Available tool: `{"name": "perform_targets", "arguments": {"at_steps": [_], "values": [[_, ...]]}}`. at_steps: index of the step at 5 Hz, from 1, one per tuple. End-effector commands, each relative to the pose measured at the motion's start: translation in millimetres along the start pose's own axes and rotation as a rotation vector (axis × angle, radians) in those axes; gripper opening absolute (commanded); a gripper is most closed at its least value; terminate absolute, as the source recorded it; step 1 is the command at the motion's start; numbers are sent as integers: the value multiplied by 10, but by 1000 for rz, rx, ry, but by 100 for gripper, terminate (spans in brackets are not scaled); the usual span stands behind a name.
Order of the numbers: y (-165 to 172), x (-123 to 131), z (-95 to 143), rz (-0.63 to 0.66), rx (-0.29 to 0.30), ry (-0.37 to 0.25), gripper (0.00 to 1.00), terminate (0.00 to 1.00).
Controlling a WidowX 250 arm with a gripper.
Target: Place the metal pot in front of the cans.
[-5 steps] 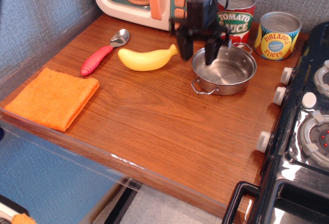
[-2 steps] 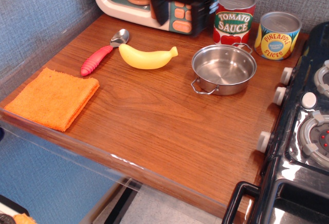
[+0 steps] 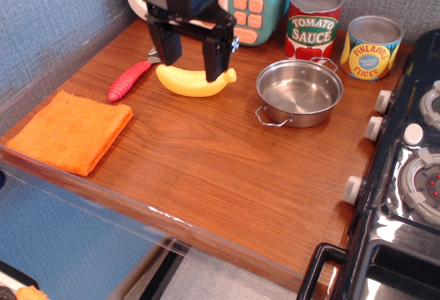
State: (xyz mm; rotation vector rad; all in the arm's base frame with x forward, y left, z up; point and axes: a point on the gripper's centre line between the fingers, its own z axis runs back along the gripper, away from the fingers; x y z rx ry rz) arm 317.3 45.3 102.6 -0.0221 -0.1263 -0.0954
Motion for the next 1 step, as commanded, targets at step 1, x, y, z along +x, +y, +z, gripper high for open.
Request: {"name": "perform_targets", "arguments": {"at_steps": [1], "values": [[80, -87, 155, 33, 6, -26, 100, 100]]}}
